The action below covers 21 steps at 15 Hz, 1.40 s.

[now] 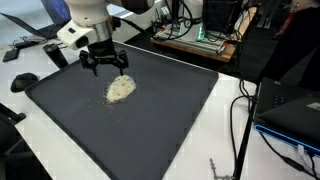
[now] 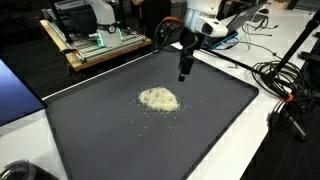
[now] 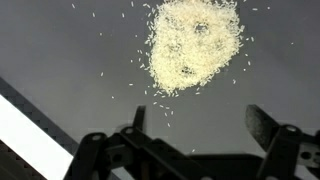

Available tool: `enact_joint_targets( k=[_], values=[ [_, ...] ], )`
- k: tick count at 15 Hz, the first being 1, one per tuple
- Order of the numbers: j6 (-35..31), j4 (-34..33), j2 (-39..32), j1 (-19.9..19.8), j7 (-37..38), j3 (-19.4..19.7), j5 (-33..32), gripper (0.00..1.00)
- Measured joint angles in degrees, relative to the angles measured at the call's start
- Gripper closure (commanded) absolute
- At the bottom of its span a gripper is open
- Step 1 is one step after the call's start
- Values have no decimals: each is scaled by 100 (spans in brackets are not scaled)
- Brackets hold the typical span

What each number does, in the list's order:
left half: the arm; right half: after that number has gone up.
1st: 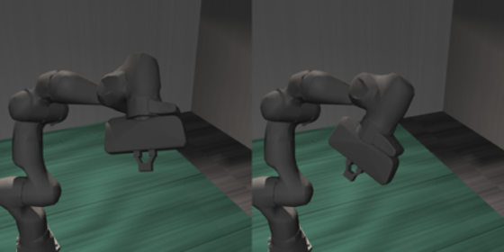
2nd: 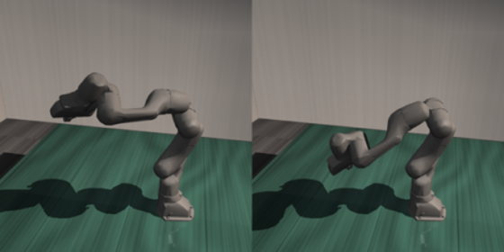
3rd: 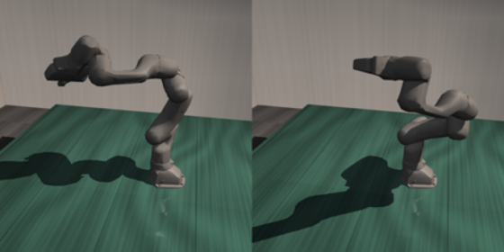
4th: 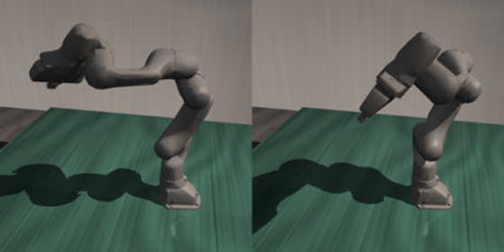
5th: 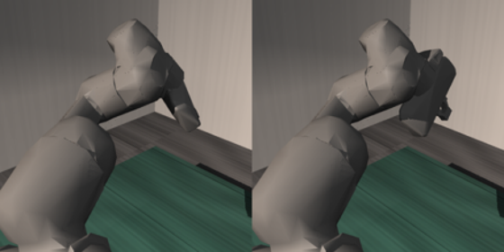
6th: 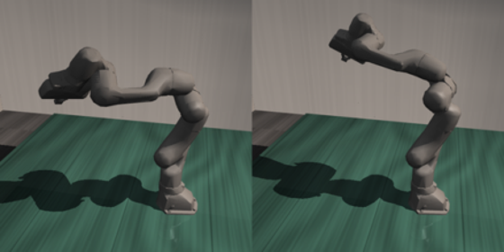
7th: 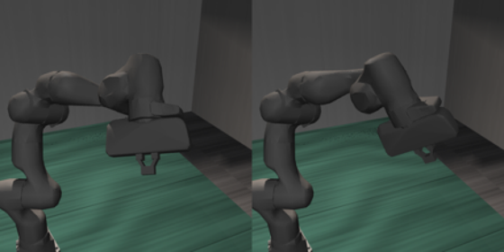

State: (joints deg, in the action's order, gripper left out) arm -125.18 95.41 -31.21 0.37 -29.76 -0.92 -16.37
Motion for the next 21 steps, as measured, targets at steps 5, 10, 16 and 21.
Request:
enact_joint_targets(
  k=[5, 10, 16, 21],
  values=[
    [-46, 467, 360, 267, 761, -4, -369, 0],
    [-89, 854, 666, 535, 1402, -6, -798, 0],
    [-635, 1551, 1079, 697, 2446, -3, -1048, 0],
    [-1398, 2346, 1474, 532, 2708, 74, -1014, 0]
  ],
)
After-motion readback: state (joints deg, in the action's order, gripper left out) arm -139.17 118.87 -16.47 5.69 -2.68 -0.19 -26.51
